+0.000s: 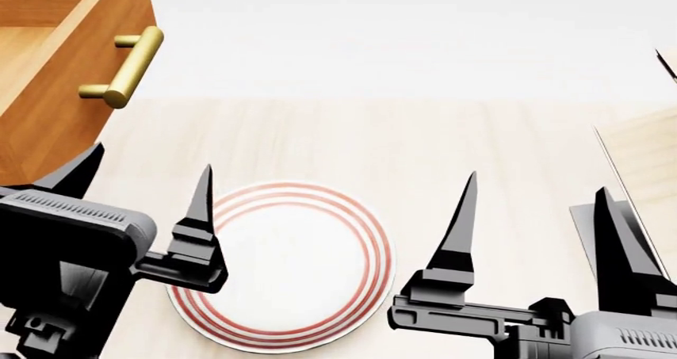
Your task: Close the top drawer of the cabinet.
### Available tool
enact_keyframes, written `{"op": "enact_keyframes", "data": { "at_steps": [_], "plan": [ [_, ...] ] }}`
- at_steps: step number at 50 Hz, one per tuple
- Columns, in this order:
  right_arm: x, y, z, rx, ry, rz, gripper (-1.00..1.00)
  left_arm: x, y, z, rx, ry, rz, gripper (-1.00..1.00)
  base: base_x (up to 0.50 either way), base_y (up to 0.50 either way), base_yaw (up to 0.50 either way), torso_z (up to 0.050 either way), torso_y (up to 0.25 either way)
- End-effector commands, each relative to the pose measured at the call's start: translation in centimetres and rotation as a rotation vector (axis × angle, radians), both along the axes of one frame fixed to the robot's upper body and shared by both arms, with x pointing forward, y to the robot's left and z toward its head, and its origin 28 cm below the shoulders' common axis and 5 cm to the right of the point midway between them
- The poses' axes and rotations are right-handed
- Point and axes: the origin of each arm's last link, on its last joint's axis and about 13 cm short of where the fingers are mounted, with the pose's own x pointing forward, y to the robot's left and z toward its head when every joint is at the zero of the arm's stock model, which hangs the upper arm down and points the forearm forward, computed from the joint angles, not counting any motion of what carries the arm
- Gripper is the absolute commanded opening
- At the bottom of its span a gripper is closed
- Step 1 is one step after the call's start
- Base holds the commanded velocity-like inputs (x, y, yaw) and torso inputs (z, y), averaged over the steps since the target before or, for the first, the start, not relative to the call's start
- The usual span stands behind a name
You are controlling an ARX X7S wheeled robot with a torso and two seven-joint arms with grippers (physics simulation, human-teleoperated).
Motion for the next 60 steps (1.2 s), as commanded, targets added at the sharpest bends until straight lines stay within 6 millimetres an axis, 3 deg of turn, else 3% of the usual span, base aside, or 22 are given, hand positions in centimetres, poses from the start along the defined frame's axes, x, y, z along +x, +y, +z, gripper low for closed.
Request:
{"op": "enact_keyframes", "data": {
  "at_steps": [1,14,60],
  "plan": [
    [0.0,0.0,-0.1,0.003,0.002,0.003,1.00,1.4,0.0,0.2,-0.030,0.056,0.029,1.00,0.00,0.00,0.00,0.000,0.000],
    [0.0,0.0,-0.1,0.001,0.000,0.001,1.00,2.7,1.1,0.1,-0.129,0.050,0.253,1.00,0.00,0.00,0.00,0.000,0.000],
    [0.0,0.2,-0.4,0.001,0.011,0.009,1.00,3.7,3.7,2.2,-0.306,0.017,0.431,1.00,0.00,0.00,0.00,0.000,0.000]
  ]
}}
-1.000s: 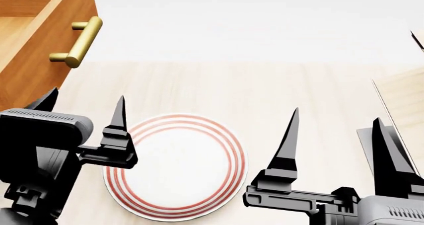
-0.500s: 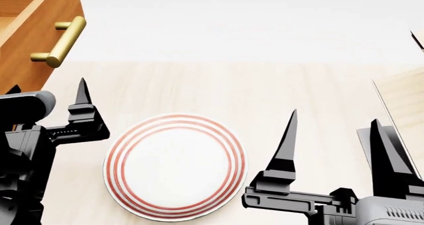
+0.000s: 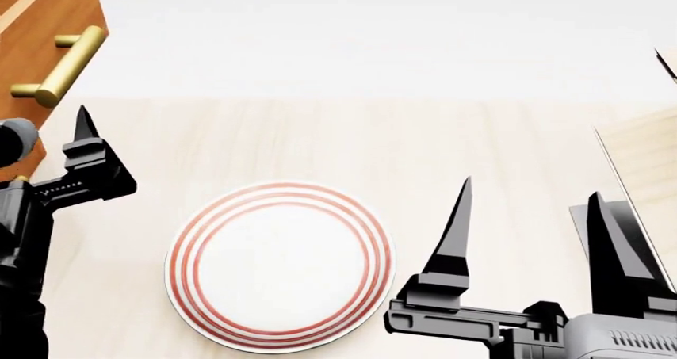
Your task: Close the top drawer of the cabinet.
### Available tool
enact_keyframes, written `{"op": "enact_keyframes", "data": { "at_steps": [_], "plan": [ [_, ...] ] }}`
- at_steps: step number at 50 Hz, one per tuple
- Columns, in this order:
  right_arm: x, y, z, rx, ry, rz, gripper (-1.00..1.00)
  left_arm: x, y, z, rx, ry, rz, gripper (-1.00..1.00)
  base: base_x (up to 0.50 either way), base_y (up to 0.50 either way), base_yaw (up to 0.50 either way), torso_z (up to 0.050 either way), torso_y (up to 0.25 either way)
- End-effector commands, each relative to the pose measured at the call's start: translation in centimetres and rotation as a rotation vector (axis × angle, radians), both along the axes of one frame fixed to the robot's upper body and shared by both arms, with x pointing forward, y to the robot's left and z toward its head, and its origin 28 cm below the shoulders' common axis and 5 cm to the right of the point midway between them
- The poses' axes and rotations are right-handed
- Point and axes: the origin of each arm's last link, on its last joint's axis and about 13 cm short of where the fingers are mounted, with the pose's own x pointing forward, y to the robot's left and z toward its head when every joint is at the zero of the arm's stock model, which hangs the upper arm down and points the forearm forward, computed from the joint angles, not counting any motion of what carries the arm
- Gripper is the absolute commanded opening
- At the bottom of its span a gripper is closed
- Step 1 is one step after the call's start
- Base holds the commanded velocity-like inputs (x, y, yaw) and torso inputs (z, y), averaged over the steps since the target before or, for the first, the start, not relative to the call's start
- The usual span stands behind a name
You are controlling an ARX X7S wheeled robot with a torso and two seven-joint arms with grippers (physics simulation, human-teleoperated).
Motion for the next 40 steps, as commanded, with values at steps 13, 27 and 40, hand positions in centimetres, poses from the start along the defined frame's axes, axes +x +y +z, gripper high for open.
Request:
{"op": "enact_keyframes", "data": {
  "at_steps": [13,27,40],
  "plan": [
    [-0.2,0.3,-0.3,0.001,0.010,0.015,1.00,0.6,1.4,1.4,-0.088,0.001,0.106,1.00,0.00,0.00,0.00,0.000,0.000],
    [-0.2,0.0,0.1,0.012,0.000,0.007,1.00,1.7,2.6,2.0,-0.163,0.023,0.179,1.00,0.00,0.00,0.00,0.000,0.000],
    [-0.2,0.0,0.1,0.013,0.000,0.007,1.00,2.7,4.1,2.9,-0.228,0.036,0.239,1.00,0.00,0.00,0.00,0.000,0.000]
  ]
}}
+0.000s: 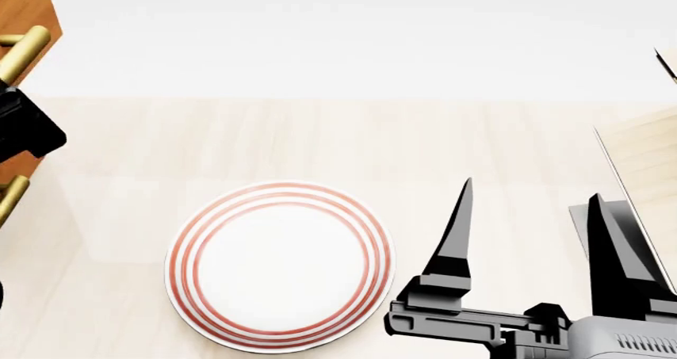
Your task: Close the top drawer of the cabinet.
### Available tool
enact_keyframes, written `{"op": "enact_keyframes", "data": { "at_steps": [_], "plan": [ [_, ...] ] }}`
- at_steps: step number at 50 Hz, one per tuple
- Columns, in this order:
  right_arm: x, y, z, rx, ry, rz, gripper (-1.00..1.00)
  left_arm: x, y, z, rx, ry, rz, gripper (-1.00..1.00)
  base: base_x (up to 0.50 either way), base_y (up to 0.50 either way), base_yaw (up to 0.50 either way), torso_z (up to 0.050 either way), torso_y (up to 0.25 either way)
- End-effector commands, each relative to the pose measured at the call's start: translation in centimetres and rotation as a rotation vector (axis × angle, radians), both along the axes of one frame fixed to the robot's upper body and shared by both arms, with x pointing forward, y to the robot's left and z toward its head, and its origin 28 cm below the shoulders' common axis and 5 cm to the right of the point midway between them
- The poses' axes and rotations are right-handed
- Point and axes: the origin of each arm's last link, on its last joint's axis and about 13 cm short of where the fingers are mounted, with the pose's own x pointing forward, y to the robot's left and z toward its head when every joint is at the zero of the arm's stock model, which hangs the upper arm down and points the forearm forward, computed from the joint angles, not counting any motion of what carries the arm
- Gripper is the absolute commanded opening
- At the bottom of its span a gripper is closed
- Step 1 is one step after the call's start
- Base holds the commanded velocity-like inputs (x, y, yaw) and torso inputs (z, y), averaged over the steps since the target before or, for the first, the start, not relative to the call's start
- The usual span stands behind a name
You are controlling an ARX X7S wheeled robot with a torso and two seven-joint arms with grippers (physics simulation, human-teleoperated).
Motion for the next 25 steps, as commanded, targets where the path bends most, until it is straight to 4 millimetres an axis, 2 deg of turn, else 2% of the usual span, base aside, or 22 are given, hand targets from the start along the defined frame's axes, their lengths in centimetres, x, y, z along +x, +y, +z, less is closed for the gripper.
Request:
{"op": "enact_keyframes", "data": {
  "at_steps": [1,25],
  "plan": [
    [0.0,0.0,0.0,0.000,0.000,0.001,1.00,0.8,1.3,0.6,-0.057,0.017,0.067,1.00,0.00,0.00,0.00,0.000,0.000],
    [0.1,0.0,-0.3,-0.005,0.004,0.005,1.00,1.5,3.7,2.3,-0.097,-0.026,0.141,1.00,0.00,0.00,0.00,0.000,0.000]
  ]
}}
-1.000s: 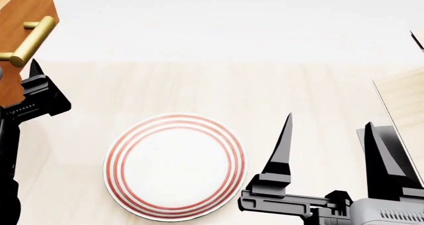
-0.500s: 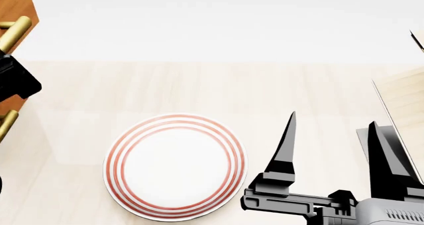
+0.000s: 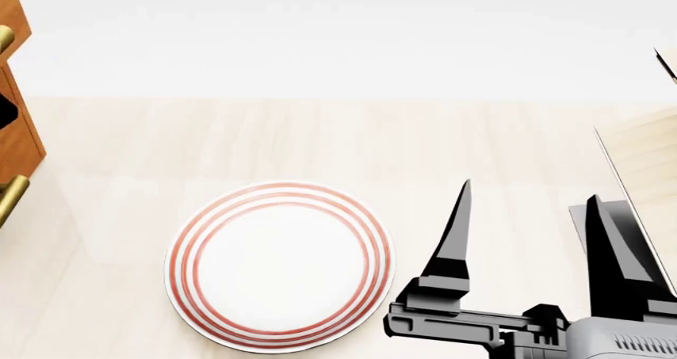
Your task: Close the top drawer of the cabinet.
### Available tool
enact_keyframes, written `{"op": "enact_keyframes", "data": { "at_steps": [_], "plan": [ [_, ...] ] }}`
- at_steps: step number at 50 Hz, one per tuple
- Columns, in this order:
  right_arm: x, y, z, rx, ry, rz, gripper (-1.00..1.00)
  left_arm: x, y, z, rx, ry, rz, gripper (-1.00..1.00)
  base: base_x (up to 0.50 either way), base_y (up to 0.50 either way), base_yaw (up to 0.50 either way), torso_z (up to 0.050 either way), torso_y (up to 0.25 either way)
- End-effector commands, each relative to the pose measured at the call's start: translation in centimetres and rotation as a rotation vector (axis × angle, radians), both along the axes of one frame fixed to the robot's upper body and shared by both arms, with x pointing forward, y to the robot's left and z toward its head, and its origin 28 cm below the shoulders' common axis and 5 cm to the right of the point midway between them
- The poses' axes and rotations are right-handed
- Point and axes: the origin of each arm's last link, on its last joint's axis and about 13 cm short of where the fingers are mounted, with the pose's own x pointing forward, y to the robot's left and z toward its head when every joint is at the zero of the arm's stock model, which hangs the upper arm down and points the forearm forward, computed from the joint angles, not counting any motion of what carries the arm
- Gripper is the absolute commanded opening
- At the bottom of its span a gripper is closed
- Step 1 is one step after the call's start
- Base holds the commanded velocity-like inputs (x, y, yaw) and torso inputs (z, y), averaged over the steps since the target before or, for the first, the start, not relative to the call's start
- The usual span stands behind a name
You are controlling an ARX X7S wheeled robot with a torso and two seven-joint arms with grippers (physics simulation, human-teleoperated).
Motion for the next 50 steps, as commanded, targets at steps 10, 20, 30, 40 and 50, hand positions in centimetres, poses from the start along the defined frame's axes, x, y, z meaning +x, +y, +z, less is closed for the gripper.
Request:
{"op": "enact_keyframes", "data": {
  "at_steps": [10,20,30,40,50],
  "plan": [
    [-0.1,0.0,-0.1,-0.001,0.002,0.003,1.00,0.4,2.5,1.6,-0.027,-0.045,0.072,1.00,0.00,0.00,0.00,0.000,0.001],
    [-0.1,0.0,-0.1,0.002,0.004,0.004,1.00,0.5,3.6,1.8,-0.107,-0.056,0.161,1.00,0.00,0.00,0.00,0.000,0.000],
    [-0.1,0.0,-0.1,0.003,0.005,0.003,1.00,0.3,4.0,2.3,-0.135,-0.081,0.230,1.00,0.00,0.00,0.00,0.000,0.000],
    [0.0,0.0,-0.1,0.001,0.005,0.004,1.00,-0.2,5.1,2.8,-0.262,-0.123,0.351,1.00,0.00,0.00,0.00,0.000,0.001],
    [-0.1,0.0,-0.2,-0.002,0.006,0.005,1.00,-0.1,5.1,2.8,-0.273,-0.112,0.337,1.00,0.00,0.00,0.00,0.000,0.000]
  ]
}}
